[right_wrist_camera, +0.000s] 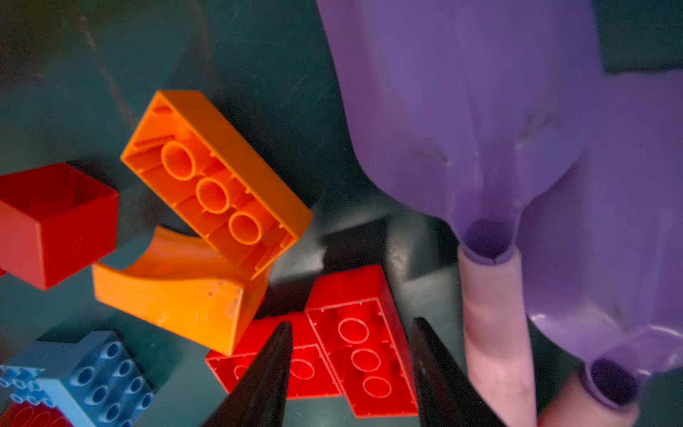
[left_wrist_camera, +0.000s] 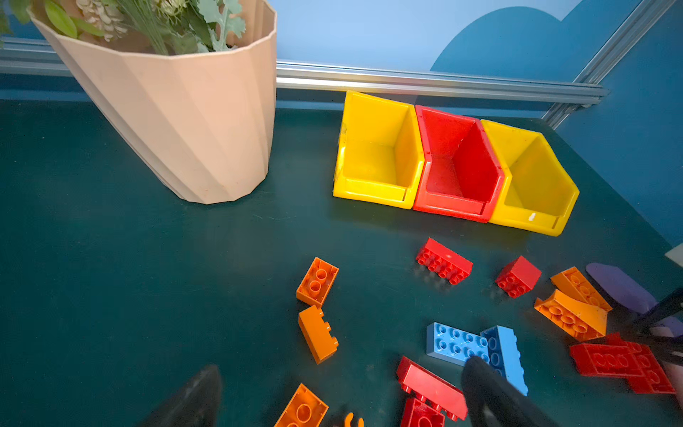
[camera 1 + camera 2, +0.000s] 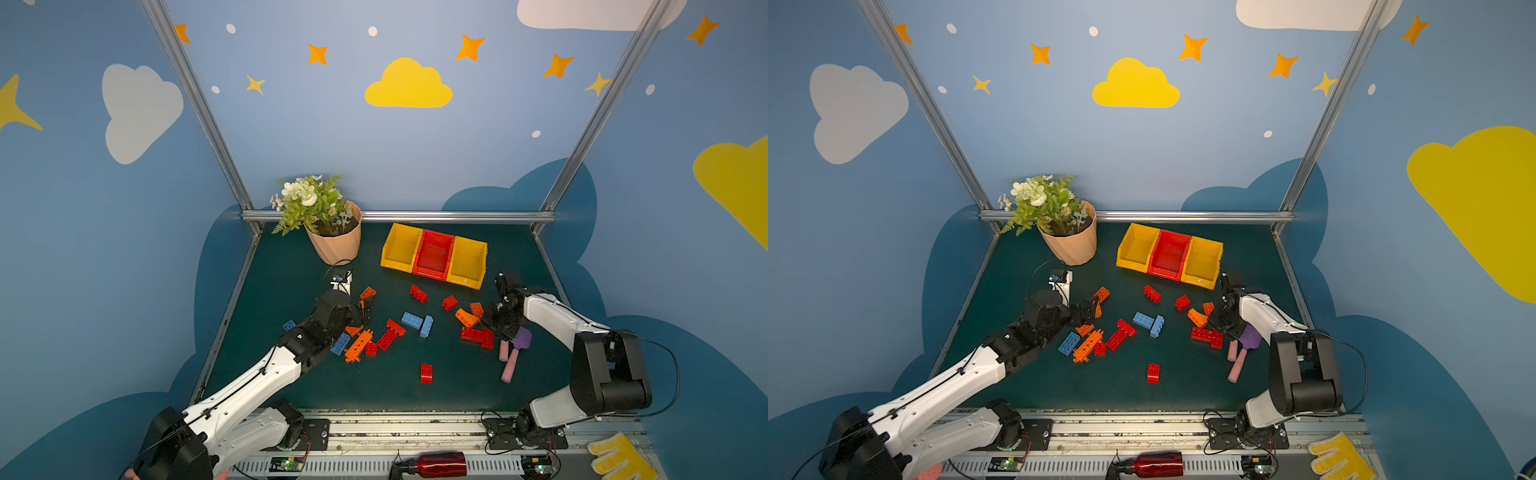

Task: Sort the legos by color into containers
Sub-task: 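Close the right gripper on the red 2x4 brick beside the shovels, then lift the red brick and carry it into the yellow bin with the right gripper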

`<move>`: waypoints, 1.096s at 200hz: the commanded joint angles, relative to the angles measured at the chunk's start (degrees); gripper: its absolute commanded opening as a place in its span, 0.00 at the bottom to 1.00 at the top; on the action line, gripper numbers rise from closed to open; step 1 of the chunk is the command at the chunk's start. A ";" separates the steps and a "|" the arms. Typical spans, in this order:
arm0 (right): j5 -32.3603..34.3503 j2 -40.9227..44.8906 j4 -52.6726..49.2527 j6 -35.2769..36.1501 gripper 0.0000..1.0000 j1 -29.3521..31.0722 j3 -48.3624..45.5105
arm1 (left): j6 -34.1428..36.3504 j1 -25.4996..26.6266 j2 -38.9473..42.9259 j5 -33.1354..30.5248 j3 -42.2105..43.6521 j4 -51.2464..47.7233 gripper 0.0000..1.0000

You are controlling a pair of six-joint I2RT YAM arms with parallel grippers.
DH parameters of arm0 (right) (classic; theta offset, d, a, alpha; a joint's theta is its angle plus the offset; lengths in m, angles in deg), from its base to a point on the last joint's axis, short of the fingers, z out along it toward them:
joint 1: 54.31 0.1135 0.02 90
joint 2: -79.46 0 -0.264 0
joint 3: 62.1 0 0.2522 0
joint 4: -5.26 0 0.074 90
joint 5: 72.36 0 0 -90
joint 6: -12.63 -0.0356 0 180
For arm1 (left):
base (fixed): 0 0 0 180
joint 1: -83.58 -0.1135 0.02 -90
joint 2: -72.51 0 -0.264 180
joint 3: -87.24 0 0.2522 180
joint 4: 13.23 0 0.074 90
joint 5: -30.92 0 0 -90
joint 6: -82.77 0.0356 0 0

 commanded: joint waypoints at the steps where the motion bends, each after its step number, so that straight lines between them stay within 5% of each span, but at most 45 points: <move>1: 0.95 -1.21 -0.63 0.62 0.50 0.26 1.40 | 0.24 0.01 0.04 -0.88 0.69 -0.79 1.00; 205: 2.13 -2.85 -3.50 -1.49 0.42 3.23 -1.66 | 0.02 0.09 -0.17 -1.48 1.16 -1.35 1.00; 219: 2.18 -2.97 -3.37 -1.41 0.35 3.31 -1.85 | 0.14 0.08 -0.25 -0.61 1.14 -1.31 1.00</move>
